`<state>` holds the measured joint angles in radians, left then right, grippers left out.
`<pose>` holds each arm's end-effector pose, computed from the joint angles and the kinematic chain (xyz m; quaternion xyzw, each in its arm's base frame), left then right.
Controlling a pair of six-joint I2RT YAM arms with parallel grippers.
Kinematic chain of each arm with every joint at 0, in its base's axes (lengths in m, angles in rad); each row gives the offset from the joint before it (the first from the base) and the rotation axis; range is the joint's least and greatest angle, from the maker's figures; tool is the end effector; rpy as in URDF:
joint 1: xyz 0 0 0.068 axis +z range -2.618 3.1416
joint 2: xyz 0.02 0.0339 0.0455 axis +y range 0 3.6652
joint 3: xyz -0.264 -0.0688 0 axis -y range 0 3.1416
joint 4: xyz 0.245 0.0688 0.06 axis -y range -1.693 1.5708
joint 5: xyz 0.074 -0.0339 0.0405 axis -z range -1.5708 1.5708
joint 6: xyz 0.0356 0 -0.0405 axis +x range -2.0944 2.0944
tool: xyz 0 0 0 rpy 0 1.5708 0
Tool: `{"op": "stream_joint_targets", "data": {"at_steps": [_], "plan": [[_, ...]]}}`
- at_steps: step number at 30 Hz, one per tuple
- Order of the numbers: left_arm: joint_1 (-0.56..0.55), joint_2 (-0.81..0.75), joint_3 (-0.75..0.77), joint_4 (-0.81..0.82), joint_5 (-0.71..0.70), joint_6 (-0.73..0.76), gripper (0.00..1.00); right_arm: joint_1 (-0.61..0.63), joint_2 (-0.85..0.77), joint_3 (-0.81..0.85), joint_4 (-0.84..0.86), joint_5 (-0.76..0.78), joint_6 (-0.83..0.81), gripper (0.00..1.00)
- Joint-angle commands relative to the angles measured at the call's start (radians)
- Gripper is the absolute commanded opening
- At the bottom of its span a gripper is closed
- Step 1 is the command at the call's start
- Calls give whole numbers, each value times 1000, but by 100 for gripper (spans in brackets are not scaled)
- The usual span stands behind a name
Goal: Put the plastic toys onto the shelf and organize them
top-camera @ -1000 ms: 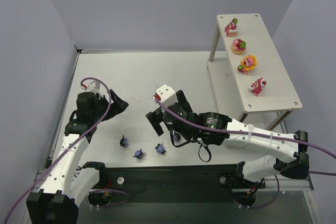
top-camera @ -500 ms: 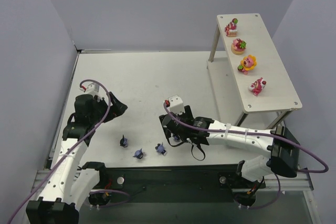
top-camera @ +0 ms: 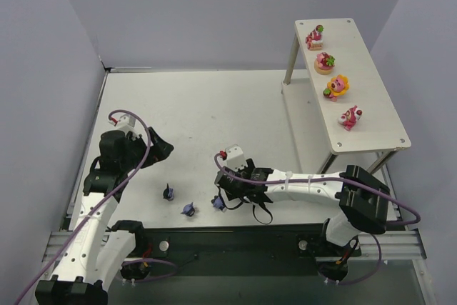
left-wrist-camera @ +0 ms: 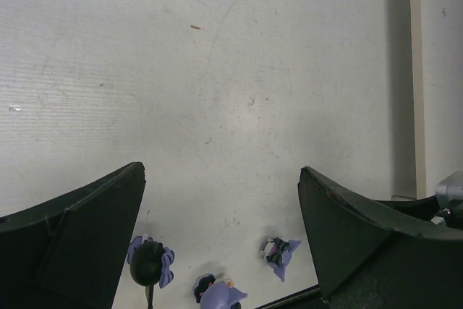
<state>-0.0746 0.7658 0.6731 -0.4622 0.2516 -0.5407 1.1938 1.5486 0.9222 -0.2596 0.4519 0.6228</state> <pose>0.1703 -0.0216 0.2764 -0.1408 0.8575 -0.2506 0.4267 0.1304 0.2870 0.2003 -0.1864 0.9020 0.1282 0.3676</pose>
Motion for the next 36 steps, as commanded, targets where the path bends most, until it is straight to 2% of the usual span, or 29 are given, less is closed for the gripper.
{"op": "stream_joint_targets", "data": {"at_steps": [1, 5, 13, 16, 17, 20, 27, 36], "plan": [[9, -13, 5, 2, 26, 19, 97, 7, 19, -9, 16, 10, 25, 60], [10, -22, 2, 4, 28, 22, 97, 6, 44, -9, 26, 10, 23, 56], [9, -39, -15, 2, 35, 21, 97, -8, 76, -2, 31, 10, 38, 36], [9, -46, -20, 0, 35, 22, 97, -17, 77, 3, 20, 33, 49, 22], [10, -46, -21, 0, 35, 22, 97, -20, 74, 6, 10, 42, 54, 12], [10, -51, -27, 0, 38, 22, 97, -39, 65, 23, -9, 67, 51, 4], [9, -60, -49, 25, 61, 4, 97, -102, 96, 113, -99, 133, 32, 2], [7, -57, -69, 46, 89, 1, 97, -261, 91, 227, -130, 234, -75, 2]]}}
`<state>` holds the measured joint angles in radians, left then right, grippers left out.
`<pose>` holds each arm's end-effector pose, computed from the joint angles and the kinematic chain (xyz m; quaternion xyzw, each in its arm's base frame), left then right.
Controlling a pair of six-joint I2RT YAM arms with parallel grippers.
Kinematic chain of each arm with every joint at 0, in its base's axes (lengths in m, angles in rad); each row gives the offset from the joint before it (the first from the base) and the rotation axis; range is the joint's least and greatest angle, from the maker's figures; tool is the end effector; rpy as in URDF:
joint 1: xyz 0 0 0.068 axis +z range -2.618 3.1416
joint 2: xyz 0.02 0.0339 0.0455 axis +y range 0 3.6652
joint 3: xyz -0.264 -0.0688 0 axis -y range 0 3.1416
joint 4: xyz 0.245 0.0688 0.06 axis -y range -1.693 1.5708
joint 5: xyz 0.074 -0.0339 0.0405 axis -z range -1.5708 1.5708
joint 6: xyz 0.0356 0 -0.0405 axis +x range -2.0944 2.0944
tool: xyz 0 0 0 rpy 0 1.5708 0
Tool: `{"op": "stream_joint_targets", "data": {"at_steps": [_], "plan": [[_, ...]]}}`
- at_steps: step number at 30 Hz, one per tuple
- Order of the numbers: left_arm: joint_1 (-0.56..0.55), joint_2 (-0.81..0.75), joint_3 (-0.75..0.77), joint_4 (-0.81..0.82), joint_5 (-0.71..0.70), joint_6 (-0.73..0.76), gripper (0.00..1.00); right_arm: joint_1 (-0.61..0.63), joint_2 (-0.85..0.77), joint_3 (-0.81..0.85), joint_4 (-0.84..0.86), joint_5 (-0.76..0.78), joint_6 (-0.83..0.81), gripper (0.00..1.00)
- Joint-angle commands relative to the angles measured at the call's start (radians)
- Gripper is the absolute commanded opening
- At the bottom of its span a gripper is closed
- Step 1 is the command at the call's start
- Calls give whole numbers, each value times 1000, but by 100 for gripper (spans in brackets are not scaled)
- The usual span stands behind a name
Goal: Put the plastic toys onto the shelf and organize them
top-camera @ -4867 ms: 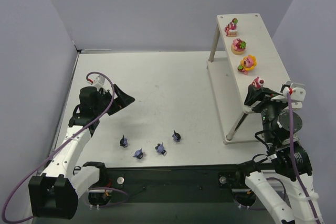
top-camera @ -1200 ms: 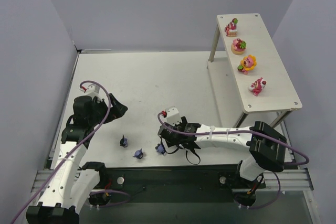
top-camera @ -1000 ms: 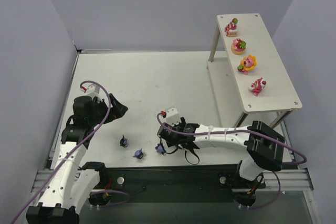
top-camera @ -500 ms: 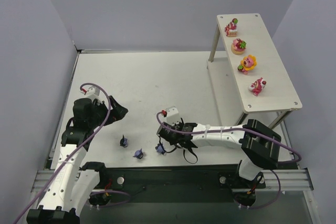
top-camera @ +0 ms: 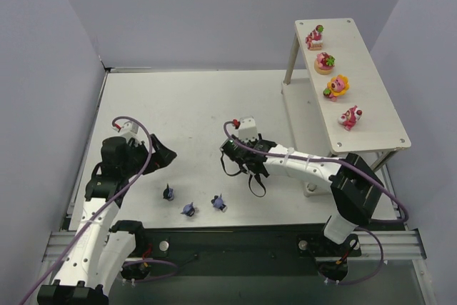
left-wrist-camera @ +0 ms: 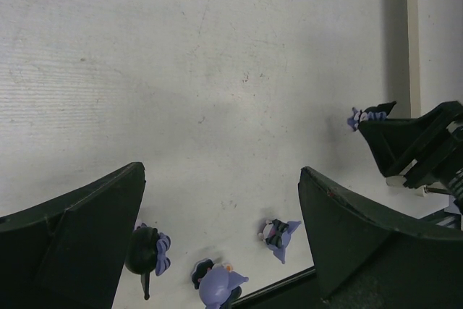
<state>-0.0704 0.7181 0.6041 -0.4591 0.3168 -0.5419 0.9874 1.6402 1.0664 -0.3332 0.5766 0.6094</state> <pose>0.1608 -0.0225 0.2605 -0.1292 0.8608 -0.2745 0.4087 0.2038 0.2736 0.2125 -0.0793 0.9077 0.0362 0.4105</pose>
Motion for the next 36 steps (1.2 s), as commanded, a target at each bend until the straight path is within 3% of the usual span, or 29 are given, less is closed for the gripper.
{"op": "stream_joint_targets", "data": {"at_steps": [1, 8, 17, 21, 23, 24, 27, 36], "plan": [[3, -9, 2, 45, 27, 2, 97, -67, 6, 95, -59, 115, -85, 2], [3, -14, 0, 48, 38, 7, 97, -161, 55, 179, -63, 85, -163, 2], [-14, -37, -96, 160, 117, -87, 97, -122, 70, 77, -7, -171, -119, 3], [-128, -48, -178, 314, 82, -153, 97, -115, 95, 46, 20, -199, -102, 6], [-189, -31, -191, 345, -2, -159, 97, -109, 102, 47, 20, -201, -100, 8], [-237, -19, -191, 349, -34, -158, 97, -108, 105, 47, 20, -204, -97, 10], [-307, 29, -185, 364, -111, -151, 97, -105, 104, 49, 19, -207, -97, 27], [-319, 80, -187, 395, -162, -144, 97, -99, 96, 56, -3, -186, -89, 59]]}}
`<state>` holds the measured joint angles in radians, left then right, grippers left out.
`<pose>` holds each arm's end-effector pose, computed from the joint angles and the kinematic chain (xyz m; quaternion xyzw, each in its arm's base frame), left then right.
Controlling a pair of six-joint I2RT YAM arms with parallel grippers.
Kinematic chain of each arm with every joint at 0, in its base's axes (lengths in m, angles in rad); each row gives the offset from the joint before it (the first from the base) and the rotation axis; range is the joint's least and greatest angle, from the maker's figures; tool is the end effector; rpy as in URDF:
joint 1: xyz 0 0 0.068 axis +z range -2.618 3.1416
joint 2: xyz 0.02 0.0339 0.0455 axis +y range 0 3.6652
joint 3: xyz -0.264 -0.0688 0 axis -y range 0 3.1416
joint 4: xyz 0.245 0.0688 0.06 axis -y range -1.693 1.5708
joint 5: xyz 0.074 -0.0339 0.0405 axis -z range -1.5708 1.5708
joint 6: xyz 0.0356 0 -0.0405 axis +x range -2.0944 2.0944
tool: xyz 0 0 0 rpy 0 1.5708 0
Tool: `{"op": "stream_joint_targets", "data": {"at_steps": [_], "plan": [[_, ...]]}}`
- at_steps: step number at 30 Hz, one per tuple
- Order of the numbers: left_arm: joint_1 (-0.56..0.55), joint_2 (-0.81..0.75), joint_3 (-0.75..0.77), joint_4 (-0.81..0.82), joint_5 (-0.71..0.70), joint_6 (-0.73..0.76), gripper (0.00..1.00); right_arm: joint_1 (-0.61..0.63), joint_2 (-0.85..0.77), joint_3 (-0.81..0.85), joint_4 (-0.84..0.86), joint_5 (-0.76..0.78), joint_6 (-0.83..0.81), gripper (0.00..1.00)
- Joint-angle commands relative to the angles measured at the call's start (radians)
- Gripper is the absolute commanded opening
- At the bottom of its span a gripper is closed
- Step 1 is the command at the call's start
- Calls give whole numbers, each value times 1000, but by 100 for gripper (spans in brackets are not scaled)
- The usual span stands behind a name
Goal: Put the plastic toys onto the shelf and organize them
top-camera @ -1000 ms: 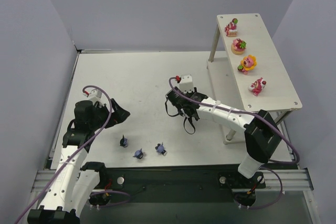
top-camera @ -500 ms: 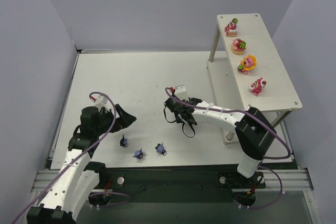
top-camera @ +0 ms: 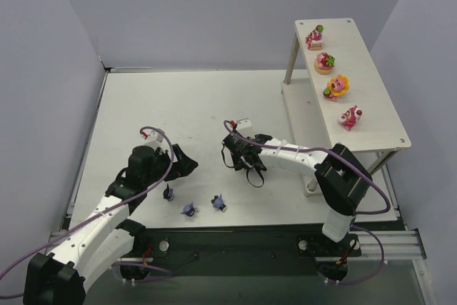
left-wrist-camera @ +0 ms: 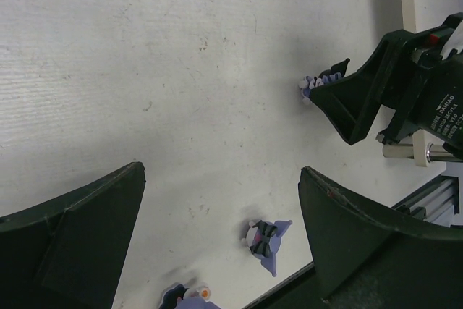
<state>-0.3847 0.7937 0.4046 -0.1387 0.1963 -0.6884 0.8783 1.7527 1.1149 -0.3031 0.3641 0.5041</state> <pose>0.1628 -0.0734 0.2094 -0.0823 0.8604 -0.3265 0.3827 0.2418 0.2717 0.1888 -0.1188 0.9292 0.0616 0.3445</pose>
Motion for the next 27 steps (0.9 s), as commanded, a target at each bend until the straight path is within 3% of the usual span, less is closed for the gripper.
{"op": "stream_joint_targets", "data": {"at_steps": [1, 3, 9, 17, 27], "plan": [[-5, 6, 16, 73, -43, 3, 97, 14, -19, 10, -34, 33, 13, 63], [-5, 7, 19, 79, -43, 3, 97, 27, -38, 19, -44, 47, 14, 71], [-10, 18, 4, 123, -75, 6, 97, 56, -114, 74, -99, 99, 8, 78], [-31, 78, -20, 313, -95, 15, 97, 83, -277, 229, -198, 193, -24, 78], [-147, 223, -33, 549, -34, 142, 97, 151, -427, 355, -257, 240, -134, 74]]}}
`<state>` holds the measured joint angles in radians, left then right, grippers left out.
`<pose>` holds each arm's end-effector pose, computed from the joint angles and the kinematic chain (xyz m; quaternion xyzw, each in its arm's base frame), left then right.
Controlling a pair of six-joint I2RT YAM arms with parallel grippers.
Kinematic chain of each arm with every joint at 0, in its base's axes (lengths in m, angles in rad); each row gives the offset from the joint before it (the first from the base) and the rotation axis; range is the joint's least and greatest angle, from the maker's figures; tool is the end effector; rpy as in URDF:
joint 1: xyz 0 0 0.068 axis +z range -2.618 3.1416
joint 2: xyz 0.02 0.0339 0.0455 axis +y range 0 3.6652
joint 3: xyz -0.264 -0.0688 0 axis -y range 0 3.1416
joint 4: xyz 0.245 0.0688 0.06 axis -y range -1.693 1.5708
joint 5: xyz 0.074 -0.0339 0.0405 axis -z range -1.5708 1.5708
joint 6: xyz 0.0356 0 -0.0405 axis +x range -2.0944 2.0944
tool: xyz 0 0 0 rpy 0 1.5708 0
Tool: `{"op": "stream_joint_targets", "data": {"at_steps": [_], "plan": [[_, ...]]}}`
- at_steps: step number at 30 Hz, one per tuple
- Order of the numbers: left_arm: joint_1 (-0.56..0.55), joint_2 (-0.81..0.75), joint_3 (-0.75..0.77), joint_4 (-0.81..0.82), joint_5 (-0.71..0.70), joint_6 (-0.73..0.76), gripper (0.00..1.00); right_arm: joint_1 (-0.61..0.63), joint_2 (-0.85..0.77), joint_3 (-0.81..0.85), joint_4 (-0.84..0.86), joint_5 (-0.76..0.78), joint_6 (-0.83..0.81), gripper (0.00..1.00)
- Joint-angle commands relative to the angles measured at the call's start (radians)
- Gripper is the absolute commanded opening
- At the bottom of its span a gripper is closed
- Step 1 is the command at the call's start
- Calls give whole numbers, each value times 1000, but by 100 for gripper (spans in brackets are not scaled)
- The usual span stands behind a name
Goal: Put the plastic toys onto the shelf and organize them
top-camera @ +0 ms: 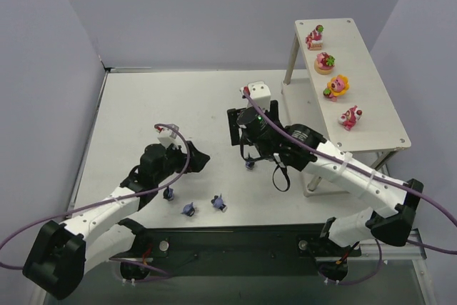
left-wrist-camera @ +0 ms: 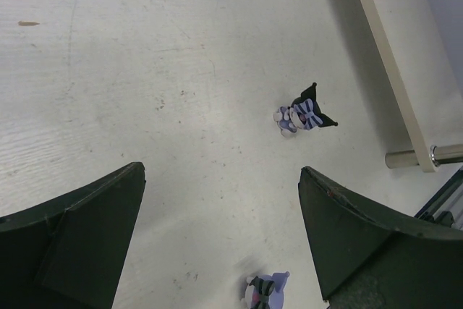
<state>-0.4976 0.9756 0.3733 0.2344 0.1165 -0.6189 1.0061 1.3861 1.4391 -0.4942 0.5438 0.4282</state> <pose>0.1825 -0.1038 0.2034 -0.0170 0.8236 -0.3399 0.4537 0.1801 0.2499 0.4013 -0.0941 0.8209 0.1679 0.5377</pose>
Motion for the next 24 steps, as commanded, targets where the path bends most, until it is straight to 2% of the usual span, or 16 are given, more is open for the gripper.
{"op": "stream_joint_targets", "data": {"at_steps": [1, 9, 16, 21, 24], "plan": [[-57, 70, -4, 224, 57, 88, 97, 28, -96, 30, -52, 58, -81, 73], [-179, 268, 39, 437, 107, 315, 97, 48, -251, 0, 36, -42, -170, 73], [-208, 563, 170, 577, 250, 450, 96, 49, -335, -48, 54, -93, -201, 73], [-206, 707, 254, 629, 363, 527, 91, 46, -371, -71, 54, -100, -212, 73], [-206, 774, 314, 594, 442, 554, 89, 45, -392, -78, 55, -97, -220, 73]]}}
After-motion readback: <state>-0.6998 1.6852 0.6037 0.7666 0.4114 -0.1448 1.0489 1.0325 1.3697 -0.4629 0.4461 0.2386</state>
